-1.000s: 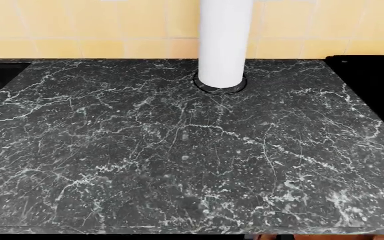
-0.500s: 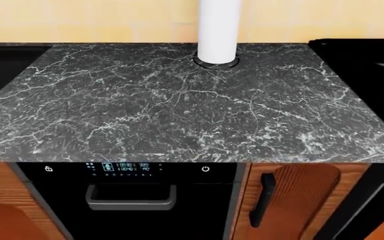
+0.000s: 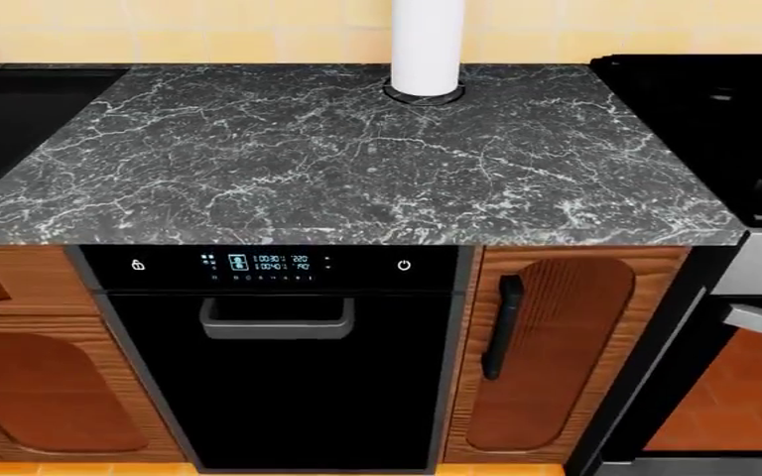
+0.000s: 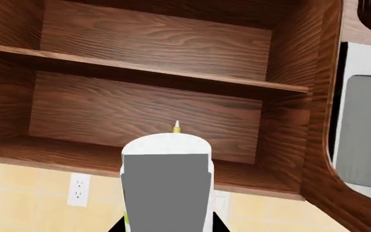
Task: Pick and place the shaker into the drawer. Then close the cabinet.
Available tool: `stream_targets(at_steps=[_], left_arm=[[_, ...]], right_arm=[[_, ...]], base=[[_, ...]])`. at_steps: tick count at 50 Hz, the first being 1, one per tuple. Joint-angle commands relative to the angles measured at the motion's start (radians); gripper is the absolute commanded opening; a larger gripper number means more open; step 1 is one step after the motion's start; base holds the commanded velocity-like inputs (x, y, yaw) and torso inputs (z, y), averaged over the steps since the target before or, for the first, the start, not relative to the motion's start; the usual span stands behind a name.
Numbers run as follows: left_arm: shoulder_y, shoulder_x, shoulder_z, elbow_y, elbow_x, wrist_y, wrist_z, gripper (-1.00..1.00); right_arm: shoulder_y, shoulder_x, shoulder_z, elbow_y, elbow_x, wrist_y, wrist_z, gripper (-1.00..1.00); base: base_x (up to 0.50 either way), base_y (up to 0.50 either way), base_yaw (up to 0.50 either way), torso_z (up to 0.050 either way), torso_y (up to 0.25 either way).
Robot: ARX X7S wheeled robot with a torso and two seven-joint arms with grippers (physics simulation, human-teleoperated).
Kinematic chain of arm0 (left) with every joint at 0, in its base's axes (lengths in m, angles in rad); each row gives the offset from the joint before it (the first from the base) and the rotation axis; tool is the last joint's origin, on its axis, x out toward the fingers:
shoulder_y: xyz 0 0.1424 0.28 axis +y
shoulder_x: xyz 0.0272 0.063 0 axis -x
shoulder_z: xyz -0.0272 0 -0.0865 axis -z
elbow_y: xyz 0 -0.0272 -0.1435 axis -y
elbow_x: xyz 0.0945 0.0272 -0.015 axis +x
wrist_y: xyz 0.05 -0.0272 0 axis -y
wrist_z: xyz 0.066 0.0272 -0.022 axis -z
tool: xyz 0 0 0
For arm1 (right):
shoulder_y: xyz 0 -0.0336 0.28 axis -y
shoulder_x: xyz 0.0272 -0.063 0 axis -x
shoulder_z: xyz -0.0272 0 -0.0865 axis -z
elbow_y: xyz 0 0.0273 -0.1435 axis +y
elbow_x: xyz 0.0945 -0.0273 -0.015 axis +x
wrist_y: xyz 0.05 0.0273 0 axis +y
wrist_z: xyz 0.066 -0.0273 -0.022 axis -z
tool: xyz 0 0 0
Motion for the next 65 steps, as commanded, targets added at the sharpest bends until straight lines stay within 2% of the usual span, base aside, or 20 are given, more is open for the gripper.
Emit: stream_targets(at_steps=[1, 8, 15, 30, 43, 49, 65], left_arm=[[0.007, -0.003, 0.001, 0.012, -0.014, -0.007, -0.009, -1.00], [0.015, -0.005, 0.009, 0.024, -0.017, -0.031, -0.009, -1.00], [0.049, -0.012, 0.079, 0.068, -0.026, -0.159, 0.042, -1.00], [0.155, -0.024, 0.002, 0.251, -0.045, -0.205, 0.019, -1.00], [0.234, -0.036, 0.010, 0.407, -0.061, -0.275, 0.030, -1.00], [0.258, -0.043, 0.020, 0.469, -0.071, -0.315, 0.041, -1.00], [0.339, -0.059, 0.026, 0.611, -0.108, -0.392, 0.048, -1.00]], right_arm=[[0.003, 0.001, -0.001, -0.009, -0.007, -0.013, 0.000, -1.00], [0.003, 0.001, -0.007, -0.002, -0.024, -0.013, -0.018, -1.00], [0.003, 0.001, -0.009, 0.031, -0.040, 0.019, -0.020, -1.00], [-0.042, 0.019, -0.064, -0.101, 0.015, 0.095, -0.017, -1.00], [-0.110, 0.036, -0.092, -0.208, 0.019, 0.153, -0.038, -1.00], [-0.140, 0.001, -0.079, -0.229, -0.181, 0.156, -0.205, -1.00], [-0.219, 0.000, -0.069, -0.298, -0.372, 0.156, -0.410, -1.00]], base=[[0.00, 0.00, 0.00, 0.000, 0.000], [0.00, 0.00, 0.00, 0.000, 0.000], [0.00, 0.00, 0.00, 0.000, 0.000], [0.00, 0.00, 0.00, 0.000, 0.000], [0.00, 0.00, 0.00, 0.000, 0.000], [0.00, 0.00, 0.00, 0.002, 0.000], [0.00, 0.00, 0.00, 0.000, 0.000]])
